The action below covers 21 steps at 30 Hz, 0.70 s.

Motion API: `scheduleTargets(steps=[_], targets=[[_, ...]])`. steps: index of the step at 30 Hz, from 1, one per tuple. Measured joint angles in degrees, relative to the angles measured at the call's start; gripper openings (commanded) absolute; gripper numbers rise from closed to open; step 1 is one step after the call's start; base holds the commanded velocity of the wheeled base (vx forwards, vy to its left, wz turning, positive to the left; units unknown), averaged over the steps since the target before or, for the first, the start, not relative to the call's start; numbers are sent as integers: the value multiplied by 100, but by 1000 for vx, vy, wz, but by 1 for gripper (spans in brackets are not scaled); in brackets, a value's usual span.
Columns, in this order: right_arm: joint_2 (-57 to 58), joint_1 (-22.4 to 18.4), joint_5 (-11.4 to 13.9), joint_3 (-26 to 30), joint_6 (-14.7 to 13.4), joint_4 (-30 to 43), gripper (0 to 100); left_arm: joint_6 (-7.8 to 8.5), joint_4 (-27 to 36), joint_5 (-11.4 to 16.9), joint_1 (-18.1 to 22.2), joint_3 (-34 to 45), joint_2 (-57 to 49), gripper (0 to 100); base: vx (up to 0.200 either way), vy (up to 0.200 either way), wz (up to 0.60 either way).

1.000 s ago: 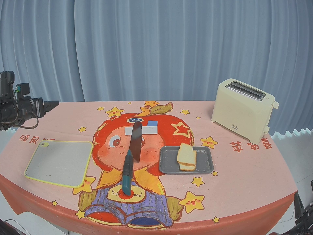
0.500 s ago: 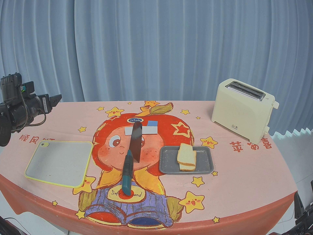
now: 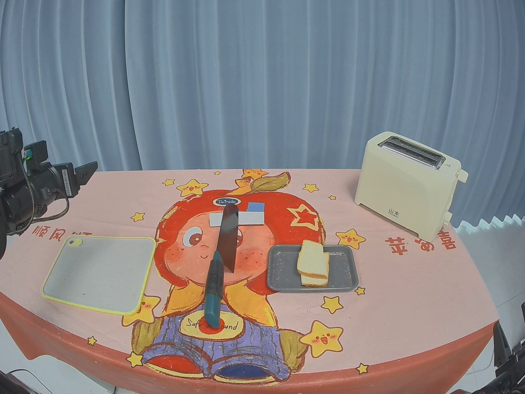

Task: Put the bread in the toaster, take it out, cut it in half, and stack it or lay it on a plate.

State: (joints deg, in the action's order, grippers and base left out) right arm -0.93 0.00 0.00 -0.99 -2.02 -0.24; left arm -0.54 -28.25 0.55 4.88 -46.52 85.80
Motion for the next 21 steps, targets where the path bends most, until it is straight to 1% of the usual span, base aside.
scheduleTargets(steps=[11,21], targets=[[0,0,0,-2,2,2,100,2,9,16,2,623,-1064,100,0,0,0],[0,0,0,0,0,0,100,10,63,180,9,820,-1959,100,0,0,0]])
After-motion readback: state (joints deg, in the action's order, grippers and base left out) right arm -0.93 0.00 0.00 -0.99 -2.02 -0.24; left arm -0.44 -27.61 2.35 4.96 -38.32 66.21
